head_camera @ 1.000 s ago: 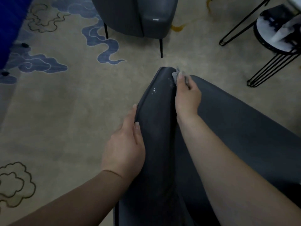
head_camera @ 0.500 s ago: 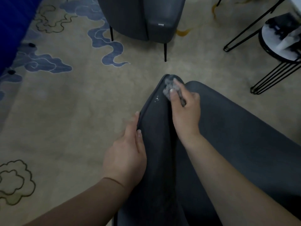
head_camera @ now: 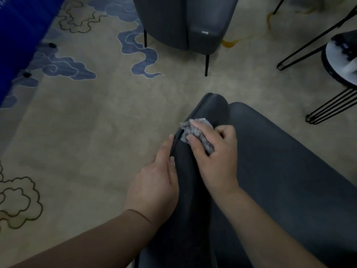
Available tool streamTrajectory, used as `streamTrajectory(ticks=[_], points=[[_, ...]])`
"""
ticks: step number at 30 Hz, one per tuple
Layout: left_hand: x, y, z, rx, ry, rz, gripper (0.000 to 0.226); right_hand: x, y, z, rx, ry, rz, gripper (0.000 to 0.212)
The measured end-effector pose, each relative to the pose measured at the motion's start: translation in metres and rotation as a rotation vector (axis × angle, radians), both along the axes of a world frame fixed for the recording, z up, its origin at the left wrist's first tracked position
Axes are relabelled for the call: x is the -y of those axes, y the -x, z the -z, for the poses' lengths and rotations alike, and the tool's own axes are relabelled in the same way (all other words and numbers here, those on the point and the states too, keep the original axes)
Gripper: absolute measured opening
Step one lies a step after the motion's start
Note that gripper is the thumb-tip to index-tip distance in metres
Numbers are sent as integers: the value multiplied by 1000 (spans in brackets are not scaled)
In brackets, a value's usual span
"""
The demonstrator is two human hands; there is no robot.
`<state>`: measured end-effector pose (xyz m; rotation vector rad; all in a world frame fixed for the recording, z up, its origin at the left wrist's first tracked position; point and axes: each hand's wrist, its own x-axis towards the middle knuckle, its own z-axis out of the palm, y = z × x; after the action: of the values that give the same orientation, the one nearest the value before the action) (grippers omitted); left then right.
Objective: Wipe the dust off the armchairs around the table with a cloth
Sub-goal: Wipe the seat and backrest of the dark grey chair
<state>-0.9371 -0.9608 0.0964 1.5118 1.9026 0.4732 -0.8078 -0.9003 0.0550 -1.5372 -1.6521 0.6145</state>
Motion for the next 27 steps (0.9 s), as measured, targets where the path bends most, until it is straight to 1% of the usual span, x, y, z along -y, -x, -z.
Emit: streamTrajectory(ticks=[3,5,7,8,10,12,14,17,19,21,23,24,25,27], points=[[-2,-1,0,-12,-8,0,52,-20,-4,3,-41,27,26,30],[-2,-2,1,-7,-7,-8,51,-52,-7,3,-80,96,155,21],[-2,-2,2,4,-9,-16,51,-76,-8,1,-96,159,272,24],[-1,-2,3,3,-8,-14,51,-76,-7,2,-88,165,287,27],[1,-1,2,-4,-22,-7,50,-55,-2,0,-51,123,206,29],[1,0,3,-10,-53,7,49,-20,3,-1,9,17,72,30],[-1,0,2,-4,-54,12,50,7,6,1,36,-41,1,31],[-1,0,1,10,-47,-7,50,-7,5,2,17,-29,-2,32],[-1,-1,2,1,-46,-5,51,-40,-1,5,7,28,78,30],[0,-2,2,7,-38,-16,51,-78,-11,8,-82,146,199,26],[0,-1,3,16,-31,-22,51,-101,-20,9,-234,232,248,23],[0,-1,4,22,-31,-25,51,-101,-21,10,-257,242,240,20],[1,-1,5,33,-33,-28,50,-95,-20,9,-239,233,221,21],[1,1,7,49,-49,-34,48,-63,-14,5,-159,161,130,27]])
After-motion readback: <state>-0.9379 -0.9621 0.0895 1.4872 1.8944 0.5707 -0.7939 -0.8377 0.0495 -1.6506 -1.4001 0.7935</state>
